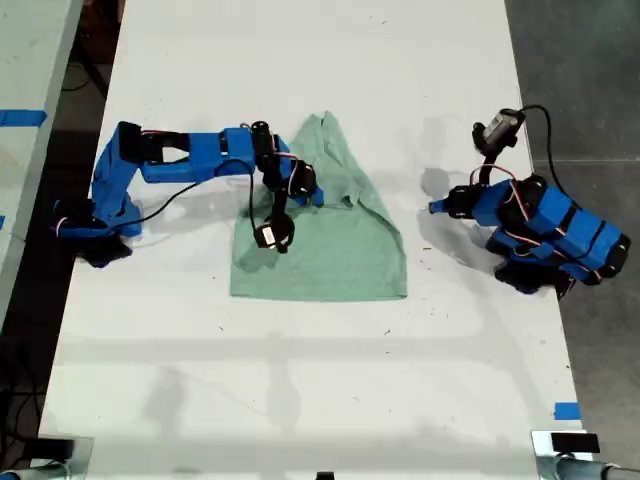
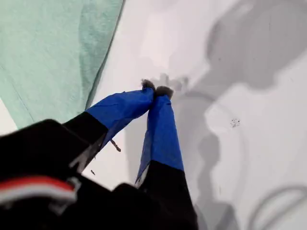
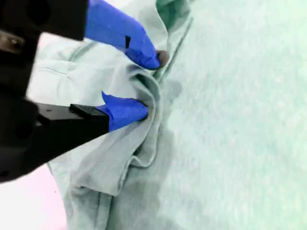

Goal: Fold t shirt

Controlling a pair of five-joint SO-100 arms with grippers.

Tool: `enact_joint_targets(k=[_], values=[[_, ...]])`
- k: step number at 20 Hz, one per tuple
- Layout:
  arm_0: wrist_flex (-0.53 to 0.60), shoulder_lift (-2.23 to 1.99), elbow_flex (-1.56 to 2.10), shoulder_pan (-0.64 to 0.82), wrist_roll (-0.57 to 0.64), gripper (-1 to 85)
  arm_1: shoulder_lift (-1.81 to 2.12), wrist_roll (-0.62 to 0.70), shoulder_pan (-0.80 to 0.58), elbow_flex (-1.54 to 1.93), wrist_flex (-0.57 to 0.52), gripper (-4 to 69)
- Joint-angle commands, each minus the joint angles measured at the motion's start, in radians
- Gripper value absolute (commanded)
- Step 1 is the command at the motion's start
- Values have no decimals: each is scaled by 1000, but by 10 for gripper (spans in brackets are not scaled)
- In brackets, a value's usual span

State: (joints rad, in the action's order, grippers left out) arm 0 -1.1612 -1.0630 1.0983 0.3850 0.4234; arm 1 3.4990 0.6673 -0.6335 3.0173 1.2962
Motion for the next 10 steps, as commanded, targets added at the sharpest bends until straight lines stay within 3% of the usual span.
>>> enact_joint_targets(k=[1, 4, 6, 10], values=[[-28, -14, -78, 0, -15, 168, 9, 12, 2, 3, -17, 10], [-141, -150, -77, 20, -17, 167, 9, 12, 3, 3, -17, 10], [-213, -301, -63, 23, -26, 51, 9, 12, 3, 3, -17, 10], [-322, -721, 58, 32, -40, 1, 9, 9, 3, 3, -17, 10]])
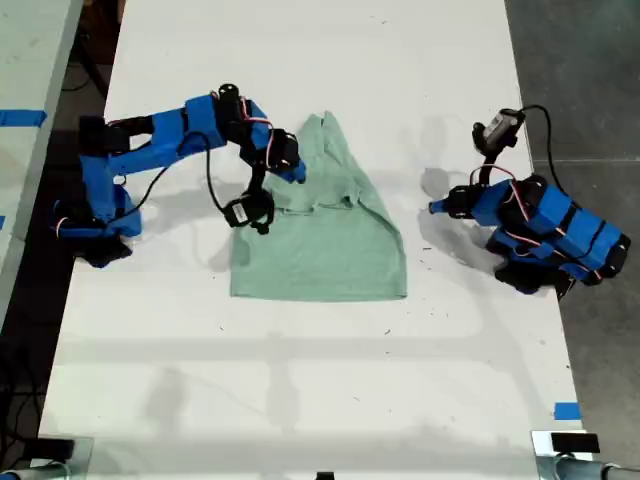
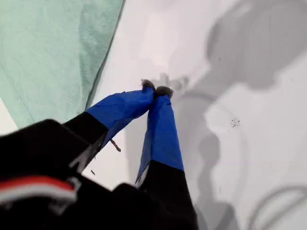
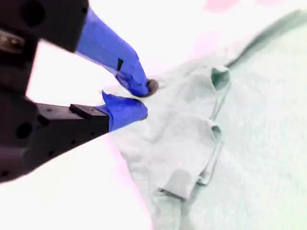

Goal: Fold t shirt

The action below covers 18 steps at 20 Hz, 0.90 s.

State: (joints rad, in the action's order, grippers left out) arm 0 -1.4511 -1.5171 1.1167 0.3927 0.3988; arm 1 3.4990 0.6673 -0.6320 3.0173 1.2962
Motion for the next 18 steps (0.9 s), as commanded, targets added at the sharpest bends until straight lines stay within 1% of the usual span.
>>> enact_joint_targets(k=[1, 3, 5, 6, 9, 10, 11, 12, 14, 15, 18], values=[[-18, -413, 146, 34, -17, -1, 9, 8, 2, 5, -17, 10], [41, -715, 433, 80, -12, -1, 9, 8, 2, 5, -17, 10], [138, -1039, 772, 143, 25, -1, 9, 8, 2, 5, -17, 10], [206, -1203, 959, 160, 41, -2, 9, 8, 2, 5, -17, 10], [502, -1605, 1526, 104, 87, -2, 9, 8, -2, 5, -17, 10], [574, -1704, 1675, 101, 100, -2, 9, 8, -2, 5, -18, 10], [606, -1818, 1799, 114, 117, -2, 9, 6, -2, 6, -18, 10], [591, -1933, 1899, 146, 129, -2, 9, 3, 0, 6, -18, 10], [485, -2091, 1974, 195, 132, -2, 9, 2, -2, 8, -18, 10], [486, -2079, 1988, 199, 129, -2, 9, 0, -2, 8, -20, 10], [472, -2080, 2019, 219, 54, -2, 9, -3, 2, 8, -20, 10]])
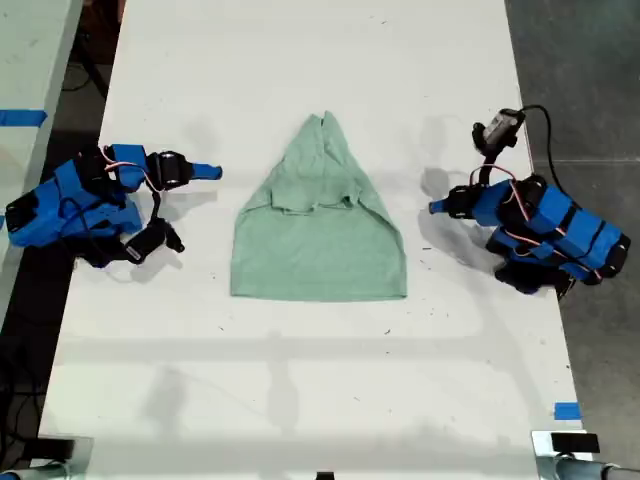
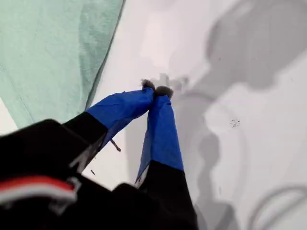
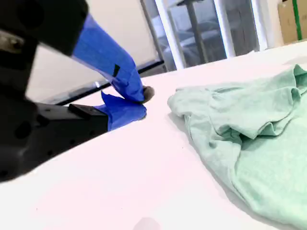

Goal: Fold t shirt

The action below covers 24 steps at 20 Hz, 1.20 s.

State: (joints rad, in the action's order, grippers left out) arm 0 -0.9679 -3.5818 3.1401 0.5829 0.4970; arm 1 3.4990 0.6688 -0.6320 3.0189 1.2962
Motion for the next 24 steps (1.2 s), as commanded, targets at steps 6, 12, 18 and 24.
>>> enact_joint_targets(k=[6, 12, 18, 24], values=[[-48, -17, 5, 63, -78, -2, 9, -9, 2, 5, -12, 10], [-49, -17, 5, 69, -80, -2, 9, -11, 2, 5, -11, 10], [-49, -17, 5, 69, -80, -2, 9, -11, 2, 5, -11, 10], [-49, -17, 5, 69, -80, -2, 9, -12, 2, 5, -11, 10]])
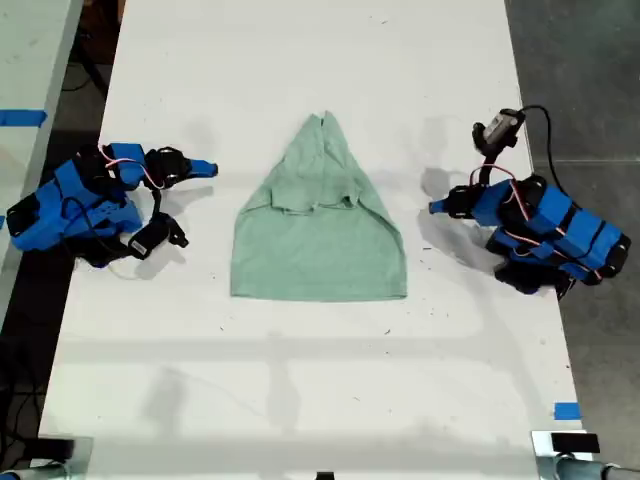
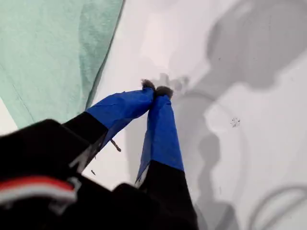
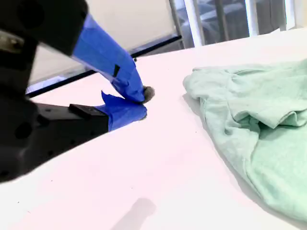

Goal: Fold t shirt

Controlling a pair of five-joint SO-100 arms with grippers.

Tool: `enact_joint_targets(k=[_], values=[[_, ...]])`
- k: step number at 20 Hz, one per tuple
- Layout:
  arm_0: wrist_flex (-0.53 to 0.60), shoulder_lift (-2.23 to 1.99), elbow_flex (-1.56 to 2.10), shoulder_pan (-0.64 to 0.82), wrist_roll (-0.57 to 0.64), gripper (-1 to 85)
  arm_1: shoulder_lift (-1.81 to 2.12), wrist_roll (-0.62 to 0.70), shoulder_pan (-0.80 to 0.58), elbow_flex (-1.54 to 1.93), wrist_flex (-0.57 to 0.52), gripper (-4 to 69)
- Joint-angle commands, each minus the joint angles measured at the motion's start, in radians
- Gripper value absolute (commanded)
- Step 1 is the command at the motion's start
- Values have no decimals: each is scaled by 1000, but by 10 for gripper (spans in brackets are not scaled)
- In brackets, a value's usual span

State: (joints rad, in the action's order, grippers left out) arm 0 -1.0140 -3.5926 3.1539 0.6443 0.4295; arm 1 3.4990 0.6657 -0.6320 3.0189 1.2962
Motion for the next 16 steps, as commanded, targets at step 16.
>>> enact_joint_targets(k=[16], values=[[-14, -6, 6, 60, -18, 17, 9, -9, 3, 9, -26, 10]])
